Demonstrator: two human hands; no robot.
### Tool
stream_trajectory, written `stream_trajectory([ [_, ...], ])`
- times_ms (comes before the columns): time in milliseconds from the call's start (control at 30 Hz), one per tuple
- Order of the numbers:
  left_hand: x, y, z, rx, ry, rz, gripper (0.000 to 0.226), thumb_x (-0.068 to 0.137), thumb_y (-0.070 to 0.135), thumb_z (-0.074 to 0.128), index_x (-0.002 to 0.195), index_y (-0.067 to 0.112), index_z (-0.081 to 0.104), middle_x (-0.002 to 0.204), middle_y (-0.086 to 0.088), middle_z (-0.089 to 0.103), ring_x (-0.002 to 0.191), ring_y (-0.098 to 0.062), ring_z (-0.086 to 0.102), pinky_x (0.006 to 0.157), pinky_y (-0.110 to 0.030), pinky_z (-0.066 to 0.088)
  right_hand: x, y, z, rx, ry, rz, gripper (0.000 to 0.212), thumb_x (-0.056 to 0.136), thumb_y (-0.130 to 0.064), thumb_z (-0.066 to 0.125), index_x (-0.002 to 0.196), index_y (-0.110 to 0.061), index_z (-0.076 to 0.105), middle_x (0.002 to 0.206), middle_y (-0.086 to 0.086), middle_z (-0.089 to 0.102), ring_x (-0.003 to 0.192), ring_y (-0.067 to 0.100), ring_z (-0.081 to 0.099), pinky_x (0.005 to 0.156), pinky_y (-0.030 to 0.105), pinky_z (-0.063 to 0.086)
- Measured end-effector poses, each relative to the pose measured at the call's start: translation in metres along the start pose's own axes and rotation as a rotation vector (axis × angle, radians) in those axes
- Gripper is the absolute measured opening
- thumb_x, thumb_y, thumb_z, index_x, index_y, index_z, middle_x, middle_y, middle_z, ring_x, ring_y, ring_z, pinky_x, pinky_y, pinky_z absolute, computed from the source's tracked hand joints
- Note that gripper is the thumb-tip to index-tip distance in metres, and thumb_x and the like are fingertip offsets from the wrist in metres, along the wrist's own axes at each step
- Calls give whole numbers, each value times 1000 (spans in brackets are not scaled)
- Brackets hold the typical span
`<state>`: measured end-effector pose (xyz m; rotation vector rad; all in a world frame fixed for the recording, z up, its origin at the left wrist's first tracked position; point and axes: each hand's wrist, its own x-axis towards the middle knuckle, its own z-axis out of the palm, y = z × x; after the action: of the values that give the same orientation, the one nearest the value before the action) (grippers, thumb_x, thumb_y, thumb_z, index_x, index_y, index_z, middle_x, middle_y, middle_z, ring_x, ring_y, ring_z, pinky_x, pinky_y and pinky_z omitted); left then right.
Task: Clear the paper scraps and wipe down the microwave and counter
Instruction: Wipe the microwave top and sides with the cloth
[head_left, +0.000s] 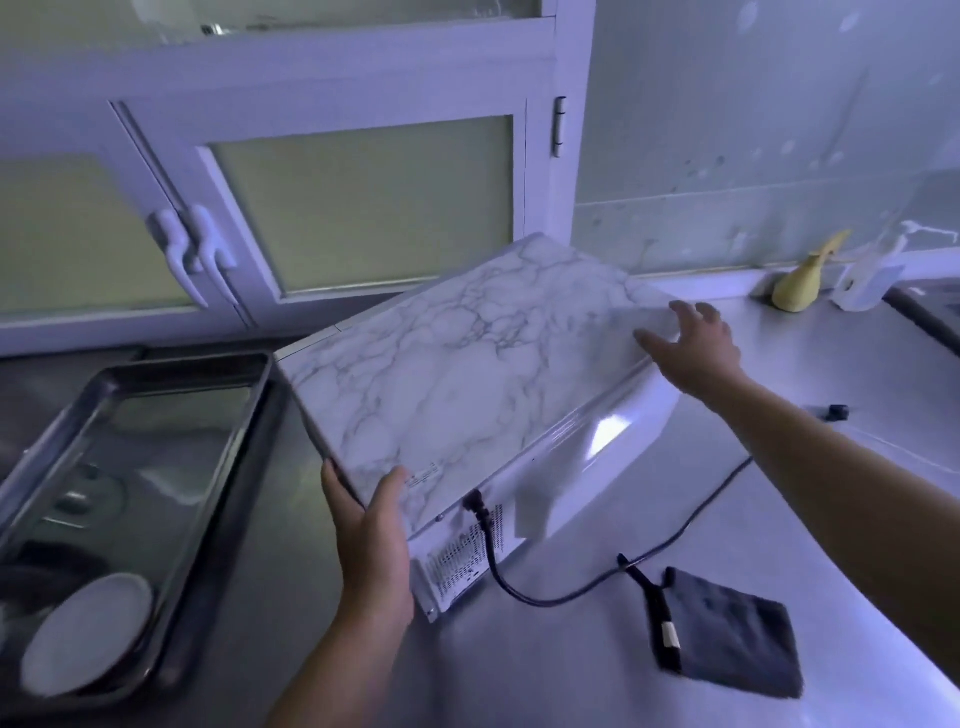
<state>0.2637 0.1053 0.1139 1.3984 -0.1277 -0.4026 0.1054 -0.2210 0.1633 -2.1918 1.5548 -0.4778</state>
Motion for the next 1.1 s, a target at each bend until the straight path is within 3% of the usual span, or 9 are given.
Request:
stream_trajectory([
  [167,-3,1,11,26,106,38,67,83,18,64,145,33,43,136,5,61,119,-19,63,103,-50,50,59,-12,-3,109,-4,70,74,91,-59,54,148,-14,39,147,19,44,136,40,40,109,51,36],
  [300,6,-3,11,50,191,106,54,87,17,66,137,29,54,127,5,67,111,-16,68,97,-50,55,65,-14,22,155,81,39,73,89,-55,57,143,-9,42,140,21,51,135,40,36,106,48,36],
  [400,13,-4,13,20,180,102,55,81,23,68,134,32,57,124,8,70,110,-16,69,96,-50,55,68,-6,29,141,114,52,72,86,-61,52,135,-9,50,135,20,52,132,39,36,106,46,36],
  [500,29,-2,13,17,157,107,48,84,18,68,129,33,61,119,8,72,107,-15,70,93,-47,57,68,-9,33,106,147,65,70,83,-62,46,125,-7,54,130,21,54,127,39,39,103,46,37],
  [700,96,15,-7,78,96,90,40,90,16,66,130,19,64,120,1,72,111,-20,69,97,-48,55,49,-20,52,61,234,209,65,93,-55,48,136,-8,48,141,19,46,135,37,33,106,49,34],
  [800,142,32,-13,96,64,102,27,92,9,64,104,30,77,100,8,77,97,-12,72,78,-30,60,33,-33,64,35,283,304,66,94,-53,46,142,-8,41,143,19,41,136,38,30,106,50,29],
  [867,172,43,-17,138,34,97,28,90,10,67,91,36,77,90,13,77,85,-6,71,75,-27,59,26,-46,71,24,314,343,63,94,-52,44,142,-10,41,142,18,41,135,38,30,105,51,28],
  [1000,220,54,-26,162,0,79,33,87,12,72,117,26,70,104,4,75,87,-6,71,84,-29,58,22,-70,85,35,377,398,58,94,-51,45,137,-12,44,138,17,42,133,37,32,103,50,27],
  [1100,239,52,-32,192,-19,84,34,87,14,73,119,23,71,105,5,76,92,-9,72,80,-27,58,20,-77,93,33,384,434,57,93,-52,44,137,-14,44,138,16,42,133,37,32,103,50,27],
])
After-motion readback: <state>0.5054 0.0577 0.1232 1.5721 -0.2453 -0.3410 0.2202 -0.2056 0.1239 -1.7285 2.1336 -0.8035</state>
